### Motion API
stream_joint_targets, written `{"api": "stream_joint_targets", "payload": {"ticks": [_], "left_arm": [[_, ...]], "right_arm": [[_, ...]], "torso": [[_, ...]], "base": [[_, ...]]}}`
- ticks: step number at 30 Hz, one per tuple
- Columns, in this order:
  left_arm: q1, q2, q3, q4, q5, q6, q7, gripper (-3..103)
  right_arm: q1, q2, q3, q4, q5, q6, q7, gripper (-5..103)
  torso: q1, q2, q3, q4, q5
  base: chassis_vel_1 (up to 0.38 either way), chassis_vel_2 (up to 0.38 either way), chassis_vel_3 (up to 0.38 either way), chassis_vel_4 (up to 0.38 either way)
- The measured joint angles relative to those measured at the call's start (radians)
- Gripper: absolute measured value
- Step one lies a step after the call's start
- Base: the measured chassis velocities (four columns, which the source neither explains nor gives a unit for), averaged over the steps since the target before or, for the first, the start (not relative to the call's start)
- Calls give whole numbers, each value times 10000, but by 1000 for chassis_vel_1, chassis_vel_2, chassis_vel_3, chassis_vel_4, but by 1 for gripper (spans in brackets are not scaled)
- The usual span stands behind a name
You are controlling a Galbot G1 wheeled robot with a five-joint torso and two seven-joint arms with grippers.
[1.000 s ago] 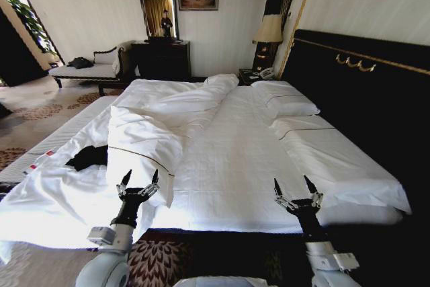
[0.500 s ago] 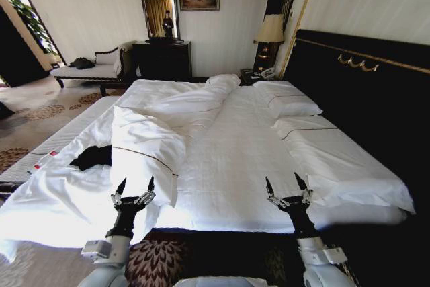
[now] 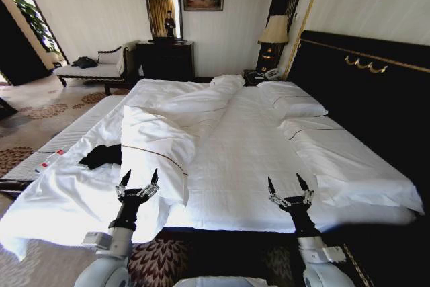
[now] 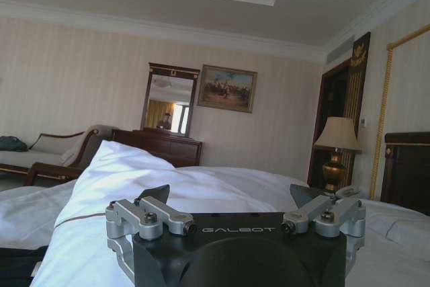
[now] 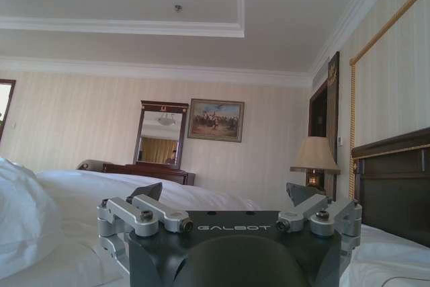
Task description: Fold the clothes on the bed.
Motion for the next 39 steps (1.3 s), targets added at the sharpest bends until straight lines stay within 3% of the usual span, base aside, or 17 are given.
{"api": "stream_joint_targets", "payload": {"ticks": [5,10,25,39], "left_arm": [[128,-268,-17,-159,78,-52,18,100],[125,-776,62,-48,399,-25,41,100],[341,-705,-223,-41,460,-219,87,100],[499,-1080,-304,-197,785,-324,108,100]], "right_arm": [[135,416,-253,140,-223,-115,-52,100],[96,206,-230,-242,-153,132,-90,100],[60,383,-266,-61,-265,133,-172,100],[354,145,-250,-273,9,36,-198,100]], "torso": [[1,-1,0,-2,-3],[1,0,0,-1,-10],[1,0,0,0,-6],[0,0,-1,0,-6]], "base": [[0,0,0,0],[54,57,-49,-54],[110,112,-102,-116],[125,166,-124,-165]]}}
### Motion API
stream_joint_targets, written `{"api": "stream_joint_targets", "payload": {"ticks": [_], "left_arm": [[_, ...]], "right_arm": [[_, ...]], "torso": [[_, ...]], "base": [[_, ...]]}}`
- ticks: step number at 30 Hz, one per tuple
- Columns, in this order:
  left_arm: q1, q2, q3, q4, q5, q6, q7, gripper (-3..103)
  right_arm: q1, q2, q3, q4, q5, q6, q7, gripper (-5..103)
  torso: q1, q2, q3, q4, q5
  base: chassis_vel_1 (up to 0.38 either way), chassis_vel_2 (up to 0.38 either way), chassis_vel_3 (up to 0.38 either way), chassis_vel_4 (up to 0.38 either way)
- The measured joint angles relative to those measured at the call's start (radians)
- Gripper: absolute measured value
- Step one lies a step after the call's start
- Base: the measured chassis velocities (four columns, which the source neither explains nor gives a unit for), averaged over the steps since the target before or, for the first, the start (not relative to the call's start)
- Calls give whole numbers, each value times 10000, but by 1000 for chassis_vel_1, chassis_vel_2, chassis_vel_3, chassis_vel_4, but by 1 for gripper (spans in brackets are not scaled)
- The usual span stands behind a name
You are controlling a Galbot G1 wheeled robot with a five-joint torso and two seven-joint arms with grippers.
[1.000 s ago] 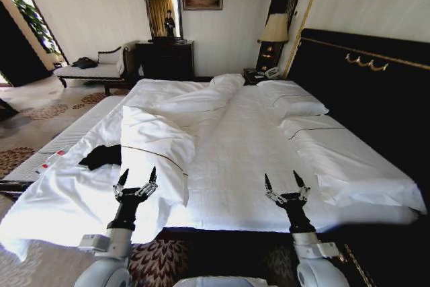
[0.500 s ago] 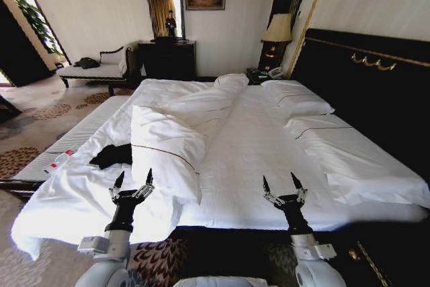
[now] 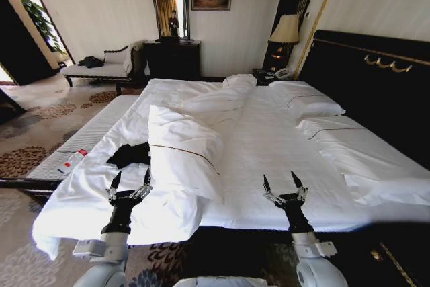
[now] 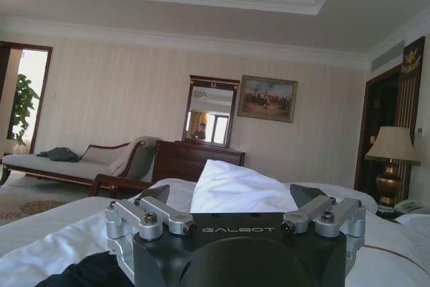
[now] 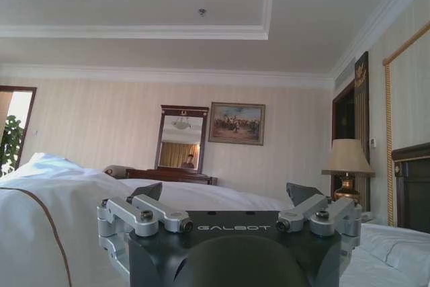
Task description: Fold the clothes on the bed.
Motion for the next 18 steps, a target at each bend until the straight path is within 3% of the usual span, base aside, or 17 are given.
{"api": "stream_joint_targets", "payload": {"ticks": [18], "left_arm": [[245,-368,-328,-255,375,-119,30,100]], "right_arm": [[858,-572,-387,-595,742,-113,136,100]], "torso": [[0,0,1,-2,2]], "base": [[42,132,-47,-138]]}}
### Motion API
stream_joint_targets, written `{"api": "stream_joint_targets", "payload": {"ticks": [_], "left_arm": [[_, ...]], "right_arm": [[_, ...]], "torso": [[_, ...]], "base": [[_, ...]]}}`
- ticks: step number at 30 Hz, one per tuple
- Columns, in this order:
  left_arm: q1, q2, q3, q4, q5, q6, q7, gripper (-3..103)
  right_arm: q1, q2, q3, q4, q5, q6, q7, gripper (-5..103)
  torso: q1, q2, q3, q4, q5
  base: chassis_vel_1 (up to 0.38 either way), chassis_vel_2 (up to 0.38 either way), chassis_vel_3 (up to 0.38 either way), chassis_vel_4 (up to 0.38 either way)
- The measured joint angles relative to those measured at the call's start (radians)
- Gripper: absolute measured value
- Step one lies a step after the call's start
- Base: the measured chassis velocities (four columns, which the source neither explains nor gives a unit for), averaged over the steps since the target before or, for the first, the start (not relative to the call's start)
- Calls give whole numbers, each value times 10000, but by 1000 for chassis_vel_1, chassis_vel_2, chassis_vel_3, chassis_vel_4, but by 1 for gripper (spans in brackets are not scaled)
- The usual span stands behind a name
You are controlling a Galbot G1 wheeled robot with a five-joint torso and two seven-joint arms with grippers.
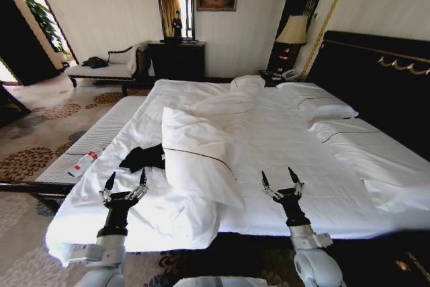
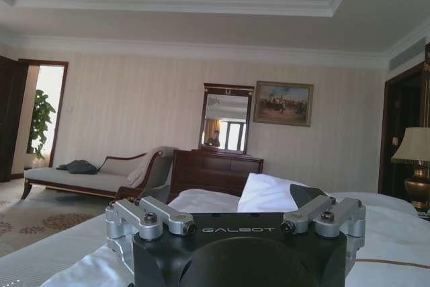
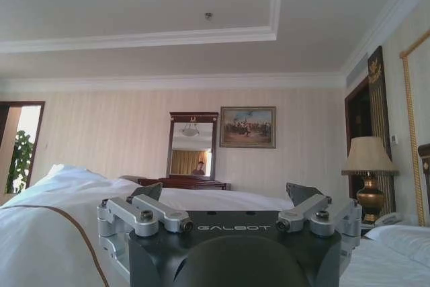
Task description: Fold the clothes on the bed.
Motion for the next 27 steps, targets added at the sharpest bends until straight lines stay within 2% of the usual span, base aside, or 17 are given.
{"api": "stream_joint_targets", "payload": {"ticks": [2,3,5,6,11,12,13,15,16,19,20,22,27], "left_arm": [[25,0,-46,-32,5,0,-2,100],[49,3,-91,-55,6,4,-4,100],[131,48,-310,-88,-8,11,-15,100],[131,48,-310,-88,-8,11,-15,100],[269,142,-793,-127,-100,11,-40,100],[269,142,-793,-127,-100,11,-40,100],[307,162,-929,-129,-119,11,-47,100],[336,170,-1043,-129,-152,11,-53,100],[336,170,-1043,-129,-152,11,-53,100],[326,168,-1194,-55,-208,19,-60,100],[326,168,-1194,-55,-208,19,-60,100],[278,161,-1255,28,-228,20,-64,100],[196,136,-1341,193,-244,20,-69,100]], "right_arm": [[126,-82,-142,-35,320,-64,109,100],[305,-208,-341,-73,825,-151,212,100],[970,-641,-905,-350,2418,-408,406,100],[970,-641,-905,-350,2418,-408,406,100],[2469,-1735,-1997,-1252,5641,-794,460,100],[2469,-1735,-1997,-1252,5641,-794,460,100],[2941,-2188,-2346,-1413,6895,-1166,636,100],[3536,-2594,-2661,-1454,8428,-1777,1154,100],[3536,-2594,-2661,-1454,8428,-1777,1154,100],[4743,-2901,-3018,-1718,10717,-2529,1709,100],[4743,-2901,-3018,-1718,10717,-2529,1709,100],[5492,-3001,-3263,-2125,11394,-2973,1899,100],[6683,-3009,-3874,-3028,12165,-3812,2137,100]], "torso": [[0,0,0,-1,0],[1,0,0,-1,-2],[2,0,0,0,-5],[2,0,0,0,-5],[1,-1,0,4,4],[1,-1,0,4,4],[1,-1,1,1,5],[1,-1,1,-1,2],[1,-1,1,-1,2],[1,0,1,1,-3],[1,0,1,1,-3],[1,-1,1,3,-2],[2,-2,2,0,2]], "base": [[51,116,-51,-170],[41,116,-24,-108],[41,42,-19,-93],[41,39,-14,-79],[0,0,0,0],[0,0,0,0],[0,0,0,0],[0,0,0,0],[0,0,0,0],[0,0,0,0],[0,0,0,0],[0,0,0,0],[0,0,0,0]]}}
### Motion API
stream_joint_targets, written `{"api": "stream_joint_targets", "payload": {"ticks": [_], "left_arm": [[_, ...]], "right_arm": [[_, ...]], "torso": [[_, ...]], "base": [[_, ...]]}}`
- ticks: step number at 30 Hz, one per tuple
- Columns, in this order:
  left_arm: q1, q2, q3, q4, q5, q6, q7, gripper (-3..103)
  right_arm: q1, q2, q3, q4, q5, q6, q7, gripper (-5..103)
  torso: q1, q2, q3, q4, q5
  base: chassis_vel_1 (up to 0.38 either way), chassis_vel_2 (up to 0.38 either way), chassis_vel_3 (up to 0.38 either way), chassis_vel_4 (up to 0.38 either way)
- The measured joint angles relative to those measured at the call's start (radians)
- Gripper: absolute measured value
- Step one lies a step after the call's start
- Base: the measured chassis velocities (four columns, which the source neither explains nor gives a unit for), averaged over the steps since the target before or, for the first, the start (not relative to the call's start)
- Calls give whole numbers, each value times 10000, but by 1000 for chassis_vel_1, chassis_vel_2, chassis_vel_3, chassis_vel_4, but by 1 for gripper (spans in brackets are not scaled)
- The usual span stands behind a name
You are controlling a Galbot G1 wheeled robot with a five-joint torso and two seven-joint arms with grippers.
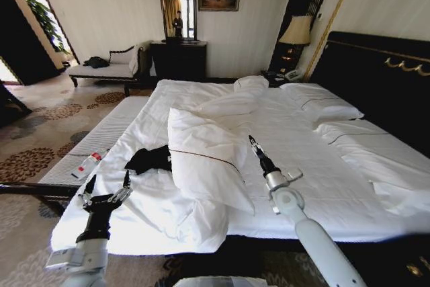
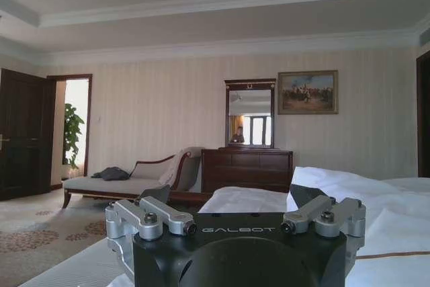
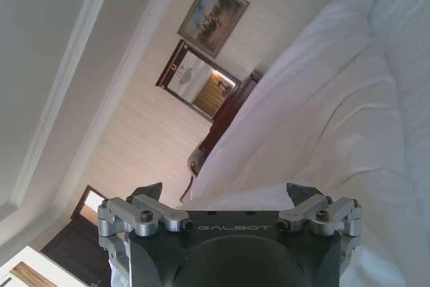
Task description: Fold the clothes on the bed.
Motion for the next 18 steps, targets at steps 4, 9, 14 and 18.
{"api": "stream_joint_targets", "payload": {"ticks": [4,9,14,18], "left_arm": [[-39,-1,-89,160,-7,-1,-5,100],[-70,-24,-105,262,-9,-13,-13,100],[-98,-63,-105,377,18,-52,-14,100],[-109,-112,-99,428,89,-80,-17,100]], "right_arm": [[879,162,-549,-641,332,-762,202,100],[1496,450,-925,-1334,416,-989,316,100],[2272,896,-1330,-1977,443,-1057,270,100],[3095,1378,-1587,-2579,442,-1136,228,100]], "torso": [[0,1,-1,1,-5],[0,0,-1,-1,-4],[0,0,-1,-1,-3],[-1,1,-2,3,-5]], "base": [[0,0,0,0],[0,0,0,0],[0,0,0,0],[0,0,0,0]]}}
